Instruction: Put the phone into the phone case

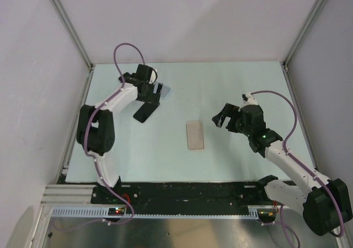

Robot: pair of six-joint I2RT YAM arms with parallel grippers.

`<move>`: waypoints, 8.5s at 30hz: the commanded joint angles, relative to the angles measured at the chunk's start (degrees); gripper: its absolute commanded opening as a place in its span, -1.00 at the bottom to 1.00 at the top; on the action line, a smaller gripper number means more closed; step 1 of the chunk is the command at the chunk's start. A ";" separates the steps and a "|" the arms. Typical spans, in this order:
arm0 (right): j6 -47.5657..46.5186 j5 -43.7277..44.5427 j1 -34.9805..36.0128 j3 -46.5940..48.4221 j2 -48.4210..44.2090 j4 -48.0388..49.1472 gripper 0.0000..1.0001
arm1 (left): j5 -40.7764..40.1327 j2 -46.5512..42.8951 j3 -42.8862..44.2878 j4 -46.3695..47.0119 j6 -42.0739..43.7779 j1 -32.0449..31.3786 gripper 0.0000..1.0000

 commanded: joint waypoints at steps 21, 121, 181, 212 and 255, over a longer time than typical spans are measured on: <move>-1.51 -5.32 -0.91 0.84 -0.05 3.36 0.96 | 11.64 14.84 9.63 -4.97 7.45 5.61 0.99; 1.03 -14.53 23.19 20.80 51.44 27.86 -0.42 | 25.62 -7.52 -23.37 11.13 -47.90 -5.61 0.35; 3.30 -16.46 -14.08 7.28 -10.06 -16.79 -1.00 | -3.14 12.30 0.77 2.94 -35.24 -25.69 -0.13; 6.77 -32.09 -3.91 9.26 11.64 -1.28 -1.00 | -9.11 -20.69 -37.39 3.13 -79.93 -18.65 -1.00; -0.57 -30.52 -5.70 9.71 9.10 -9.83 -1.00 | -4.49 -12.57 -17.32 0.76 -17.87 -12.23 0.39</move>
